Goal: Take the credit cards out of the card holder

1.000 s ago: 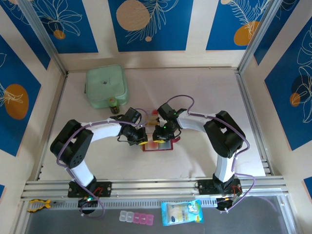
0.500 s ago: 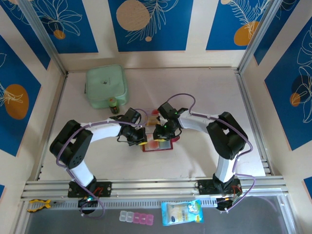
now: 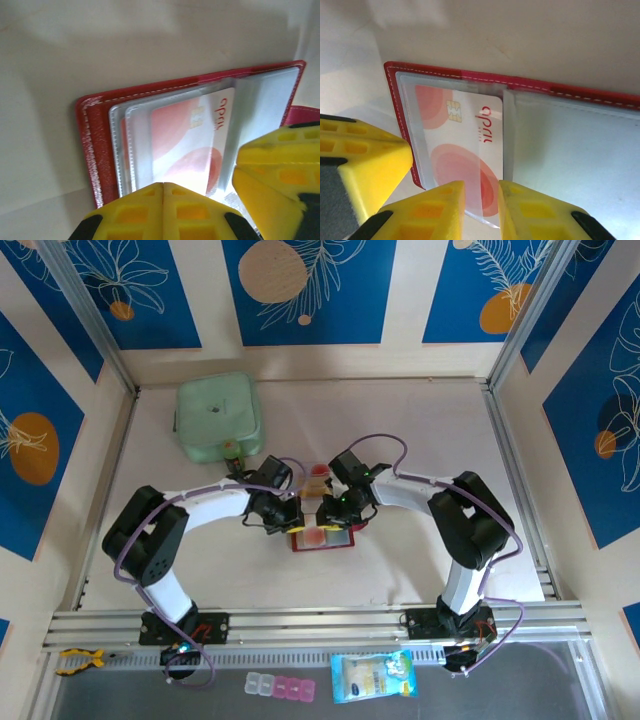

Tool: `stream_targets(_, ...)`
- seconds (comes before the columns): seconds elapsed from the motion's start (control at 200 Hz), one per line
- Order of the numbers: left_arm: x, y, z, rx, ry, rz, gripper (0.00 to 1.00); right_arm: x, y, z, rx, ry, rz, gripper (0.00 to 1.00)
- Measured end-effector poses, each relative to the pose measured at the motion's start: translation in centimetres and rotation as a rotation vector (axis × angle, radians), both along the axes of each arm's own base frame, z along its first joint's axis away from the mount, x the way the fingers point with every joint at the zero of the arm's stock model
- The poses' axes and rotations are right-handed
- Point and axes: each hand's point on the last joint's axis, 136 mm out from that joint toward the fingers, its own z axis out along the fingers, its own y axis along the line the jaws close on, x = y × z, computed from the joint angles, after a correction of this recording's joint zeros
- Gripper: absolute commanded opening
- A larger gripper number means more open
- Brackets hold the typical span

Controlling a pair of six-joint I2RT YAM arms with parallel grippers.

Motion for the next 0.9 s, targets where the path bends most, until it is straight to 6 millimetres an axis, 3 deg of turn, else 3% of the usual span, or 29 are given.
stream_targets(0.44,-0.7,-0.1,-1.3,0.024,0.033,-0.014,0.0,0.2,0.2,0.2,0.04,0.015,-0.009,0.25)
stream_targets(0.9,-0.7,0.0,-1.4,0.032,0.032,-0.018,0.0,-0.2,0.4,-1.1,0.053,0.056,-0.008,0.25)
